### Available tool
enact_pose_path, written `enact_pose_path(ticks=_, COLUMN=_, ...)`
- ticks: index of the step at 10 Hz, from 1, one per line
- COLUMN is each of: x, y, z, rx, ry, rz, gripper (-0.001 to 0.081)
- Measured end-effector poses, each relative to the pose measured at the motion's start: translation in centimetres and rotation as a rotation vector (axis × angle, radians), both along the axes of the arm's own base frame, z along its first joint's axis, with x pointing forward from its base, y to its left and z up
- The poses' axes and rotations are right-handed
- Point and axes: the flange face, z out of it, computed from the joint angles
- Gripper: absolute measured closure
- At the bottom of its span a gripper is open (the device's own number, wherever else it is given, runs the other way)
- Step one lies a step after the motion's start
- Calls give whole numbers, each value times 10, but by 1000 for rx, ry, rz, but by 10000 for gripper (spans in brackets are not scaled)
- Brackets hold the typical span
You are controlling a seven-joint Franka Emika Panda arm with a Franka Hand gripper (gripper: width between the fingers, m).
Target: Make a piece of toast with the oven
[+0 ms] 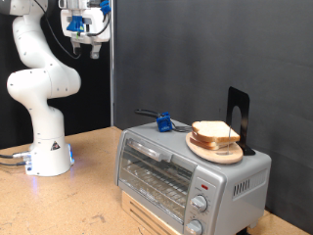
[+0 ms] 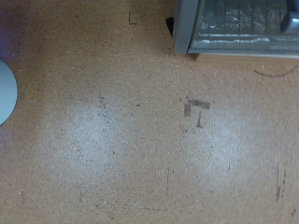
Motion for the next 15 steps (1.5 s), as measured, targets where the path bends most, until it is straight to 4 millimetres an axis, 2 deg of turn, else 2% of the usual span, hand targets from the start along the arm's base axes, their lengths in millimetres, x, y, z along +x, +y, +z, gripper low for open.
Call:
enact_pose_path(ticks=1, x=-9, y=-3, z=4, rx=15, ry=18, rz=117, gripper=-3)
enact_pose_path(ticks=3, x=-41, y=-16, z=18, rx=38, ry=58, rz=365, gripper=-3)
enact_pose_path(ticks=4, x=-51, y=-18, z=19, rx=49, ry=70, rz=469, gripper=-3)
enact_pose_path(ticks=5, x=-49, y=-18, z=19, rx=45, ry=62, rz=422, gripper=-3)
enact_pose_path(ticks=6, x=-45, y=-17, z=17, rx=28, ry=49, rz=502, gripper=-3)
enact_pose_path(ticks=7, x=-34, y=-16, z=12, rx=9, ry=26, rz=626, gripper=-3)
enact_pose_path(ticks=9, x=1, y=-13, z=-2, rx=-32, ry=-16, rz=870, gripper=-3)
enact_pose_path(ticks=10, x=12, y=-11, z=-2, rx=-43, ry=-25, rz=958, gripper=-3)
enact_pose_path(ticks=12, x=10, y=-12, z=-2, rx=-35, ry=-22, rz=929, gripper=-3)
enact_pose_path(ticks=15, x=14, y=-10, z=-5, rx=3, ry=-40, rz=1285, gripper=-3)
